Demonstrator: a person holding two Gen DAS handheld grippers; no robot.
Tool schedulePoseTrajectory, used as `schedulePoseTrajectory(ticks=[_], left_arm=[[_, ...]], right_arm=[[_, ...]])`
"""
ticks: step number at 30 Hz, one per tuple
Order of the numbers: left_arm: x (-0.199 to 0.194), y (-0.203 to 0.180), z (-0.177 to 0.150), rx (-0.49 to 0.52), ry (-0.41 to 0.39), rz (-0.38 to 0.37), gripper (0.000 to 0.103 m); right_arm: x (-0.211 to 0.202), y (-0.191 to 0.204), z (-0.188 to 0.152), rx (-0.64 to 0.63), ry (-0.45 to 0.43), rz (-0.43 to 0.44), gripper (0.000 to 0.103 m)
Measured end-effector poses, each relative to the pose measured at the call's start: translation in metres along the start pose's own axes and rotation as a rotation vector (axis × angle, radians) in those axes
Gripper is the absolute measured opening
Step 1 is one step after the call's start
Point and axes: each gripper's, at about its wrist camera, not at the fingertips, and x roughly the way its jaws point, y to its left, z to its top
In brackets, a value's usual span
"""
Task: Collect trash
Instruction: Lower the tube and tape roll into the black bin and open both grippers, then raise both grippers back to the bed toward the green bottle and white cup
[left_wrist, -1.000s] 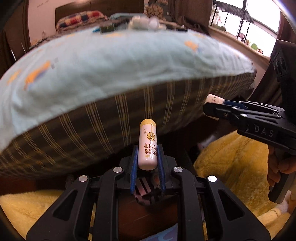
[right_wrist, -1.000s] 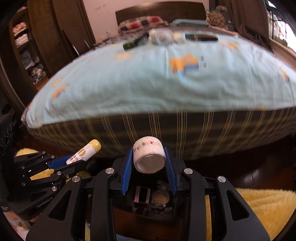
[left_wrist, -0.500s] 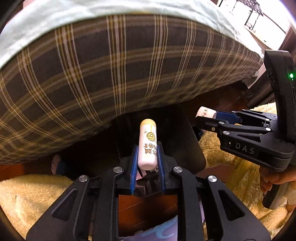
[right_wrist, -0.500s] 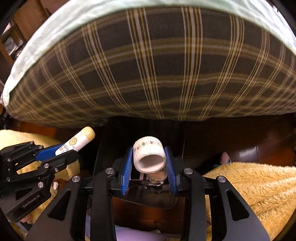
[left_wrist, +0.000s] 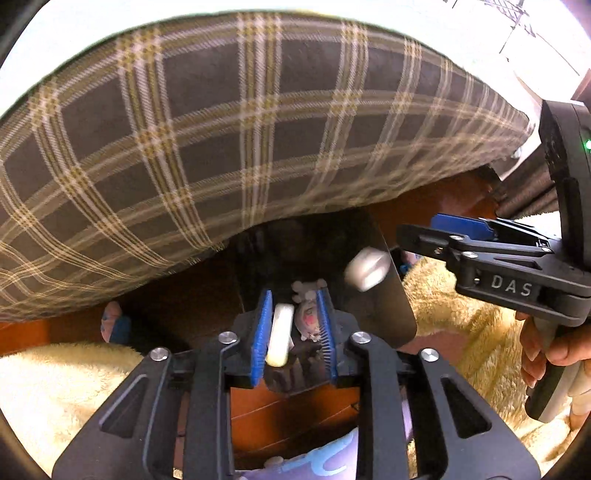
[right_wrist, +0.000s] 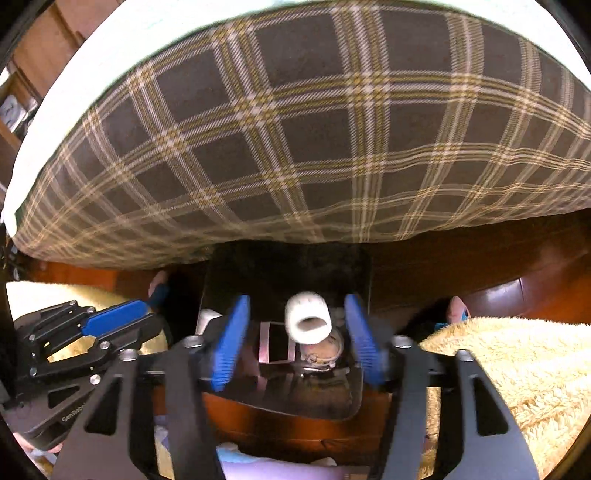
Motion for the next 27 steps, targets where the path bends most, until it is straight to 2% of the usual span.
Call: schedulePoseTrajectory(ticks=[3, 6, 8, 10, 17, 22, 27], left_arm=[[-0.01, 0.006, 0.004, -0.007, -0.029, 0.025, 0.034], [-0.024, 0.007, 0.01, -0.01, -0.069, 0.037, 0.047], [-0.039, 0.007, 0.016, -0.016, -0.111, 0.031, 0.056], [-0.058, 0.005, 0.024, -0.013, -0.162, 0.037, 0.06], [-0.114, 0.0, 0.06, 0.031, -0.302, 0.097, 0.074], [-0.132, 0.0, 0.094, 0.059, -0.35, 0.136, 0.081], [-0.131, 0.012, 0.131, 0.052, -0.366, 0.163, 0.084]], right_arm=[[-0.012, -0.01, 0.009, 0.024, -0.029, 0.001, 0.067], [-0.031, -0.017, 0.018, 0.039, -0.075, 0.004, 0.075], [-0.05, -0.02, 0.027, 0.041, -0.121, 0.002, 0.079], [-0.068, -0.021, 0.033, 0.036, -0.164, -0.003, 0.081], [-0.137, -0.018, 0.084, -0.035, -0.344, -0.032, 0.083], [-0.153, -0.012, 0.122, -0.062, -0.397, -0.05, 0.083], [-0.138, 0.002, 0.156, -0.076, -0.417, -0.041, 0.083]])
